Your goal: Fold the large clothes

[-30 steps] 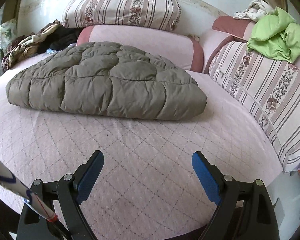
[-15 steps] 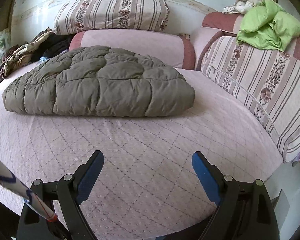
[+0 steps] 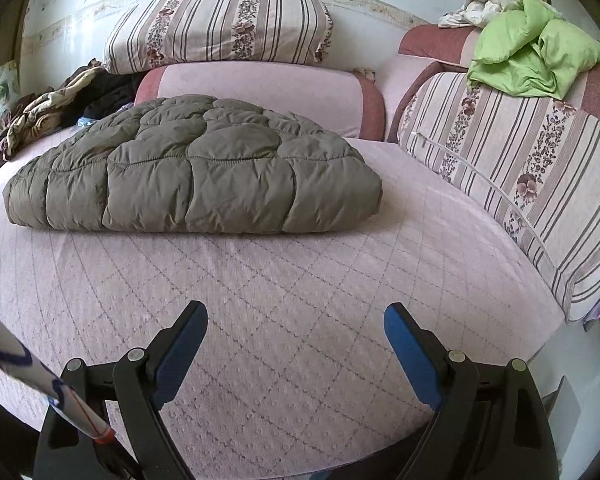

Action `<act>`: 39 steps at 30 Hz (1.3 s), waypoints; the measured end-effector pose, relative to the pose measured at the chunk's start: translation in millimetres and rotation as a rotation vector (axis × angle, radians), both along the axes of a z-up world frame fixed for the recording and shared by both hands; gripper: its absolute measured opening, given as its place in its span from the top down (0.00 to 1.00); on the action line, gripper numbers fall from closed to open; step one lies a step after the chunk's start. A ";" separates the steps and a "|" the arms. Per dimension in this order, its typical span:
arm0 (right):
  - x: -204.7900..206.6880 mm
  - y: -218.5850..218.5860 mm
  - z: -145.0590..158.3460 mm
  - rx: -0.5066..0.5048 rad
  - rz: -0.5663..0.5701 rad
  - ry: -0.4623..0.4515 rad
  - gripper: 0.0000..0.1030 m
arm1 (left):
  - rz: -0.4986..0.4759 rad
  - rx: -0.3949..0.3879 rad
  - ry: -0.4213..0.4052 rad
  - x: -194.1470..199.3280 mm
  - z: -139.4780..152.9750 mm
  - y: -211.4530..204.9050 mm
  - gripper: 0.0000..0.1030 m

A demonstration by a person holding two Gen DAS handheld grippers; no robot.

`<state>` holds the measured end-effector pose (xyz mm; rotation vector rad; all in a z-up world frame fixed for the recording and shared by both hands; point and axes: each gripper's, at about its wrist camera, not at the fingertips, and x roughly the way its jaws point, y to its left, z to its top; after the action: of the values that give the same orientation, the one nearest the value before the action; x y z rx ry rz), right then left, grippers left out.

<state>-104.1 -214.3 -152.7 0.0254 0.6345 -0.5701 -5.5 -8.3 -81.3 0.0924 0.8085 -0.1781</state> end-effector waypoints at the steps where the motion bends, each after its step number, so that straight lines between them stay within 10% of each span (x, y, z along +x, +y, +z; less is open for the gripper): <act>1: -0.1 0.2 -0.3 0.000 -0.001 0.000 0.10 | 0.001 -0.003 0.008 1.7 -1.6 1.1 0.04; 29: 14.2 -3.6 -17.5 0.027 -0.012 0.066 0.10 | 0.049 0.046 0.259 60.6 -97.9 14.0 0.04; 39: 18.9 -9.1 -20.4 0.053 -0.026 0.077 0.10 | 0.052 0.039 0.223 57.7 -102.2 18.6 0.00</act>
<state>-85.2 -223.4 -173.1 0.0618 0.7246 -0.5810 52.2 10.3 -183.5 0.0892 1.0362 -0.1246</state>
